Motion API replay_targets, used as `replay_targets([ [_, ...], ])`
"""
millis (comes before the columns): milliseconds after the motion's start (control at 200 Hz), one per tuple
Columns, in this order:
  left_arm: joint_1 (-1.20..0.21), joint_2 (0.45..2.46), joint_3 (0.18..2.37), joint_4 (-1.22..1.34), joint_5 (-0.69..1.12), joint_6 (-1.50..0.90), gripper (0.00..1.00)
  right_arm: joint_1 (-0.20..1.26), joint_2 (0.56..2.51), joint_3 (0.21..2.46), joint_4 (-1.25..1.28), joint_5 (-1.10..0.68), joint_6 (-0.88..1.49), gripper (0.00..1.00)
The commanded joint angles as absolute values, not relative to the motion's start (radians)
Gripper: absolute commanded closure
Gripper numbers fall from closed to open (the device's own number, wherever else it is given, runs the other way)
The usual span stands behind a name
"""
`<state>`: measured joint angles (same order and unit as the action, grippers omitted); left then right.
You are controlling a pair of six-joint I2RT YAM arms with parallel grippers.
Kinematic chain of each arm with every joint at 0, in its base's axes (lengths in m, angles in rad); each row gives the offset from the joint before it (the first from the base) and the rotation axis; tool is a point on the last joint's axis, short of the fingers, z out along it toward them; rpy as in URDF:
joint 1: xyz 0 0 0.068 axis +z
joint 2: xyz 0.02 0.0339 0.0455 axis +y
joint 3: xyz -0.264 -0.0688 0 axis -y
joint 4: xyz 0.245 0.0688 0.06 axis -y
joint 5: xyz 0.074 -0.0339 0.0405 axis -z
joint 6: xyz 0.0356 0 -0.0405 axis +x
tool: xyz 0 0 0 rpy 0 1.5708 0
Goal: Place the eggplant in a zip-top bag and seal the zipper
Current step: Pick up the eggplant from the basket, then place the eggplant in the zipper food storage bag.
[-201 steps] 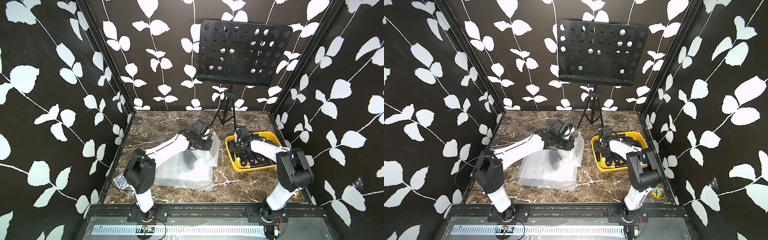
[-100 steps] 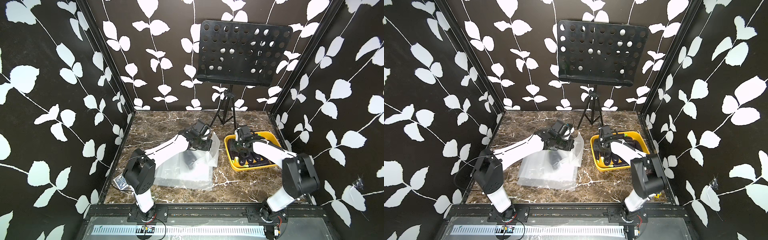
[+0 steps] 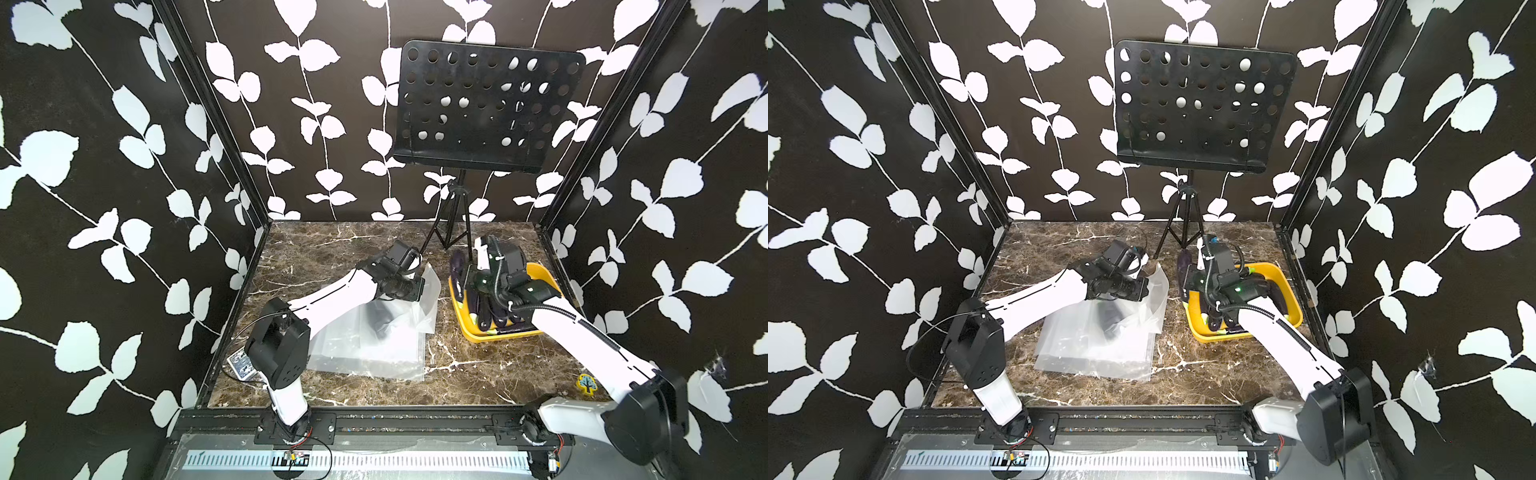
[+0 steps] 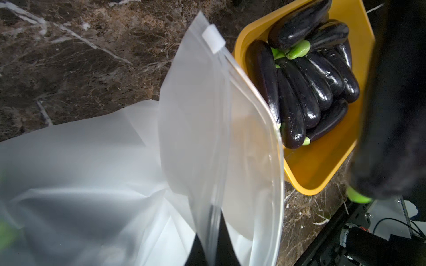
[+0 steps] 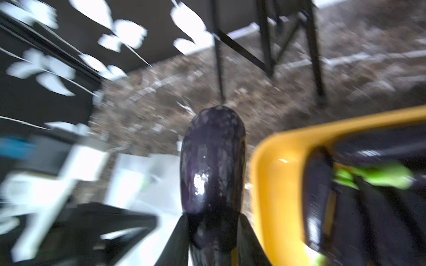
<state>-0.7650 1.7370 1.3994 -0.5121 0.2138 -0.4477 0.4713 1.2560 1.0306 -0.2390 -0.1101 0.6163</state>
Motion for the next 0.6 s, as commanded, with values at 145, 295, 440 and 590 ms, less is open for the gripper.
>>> replay_targets([
  [145,-0.766,1.714,1.403,-0.505,0.222,-0.463,1.0,0.612,1.339,0.976,0.095,0.004,0.698,0.82],
  [295,-0.764,1.707,1.399,-0.494,0.234,-0.474,1.0,0.64,1.366,0.885,0.266,0.06,0.711,0.82],
  [440,-0.761,1.698,1.395,-0.486,0.244,-0.489,1.0,0.653,1.357,0.816,0.36,0.114,0.694,0.83],
  [590,-0.748,1.668,1.386,-0.47,0.238,-0.502,1.0,0.666,1.337,0.781,0.335,0.069,0.705,0.83],
])
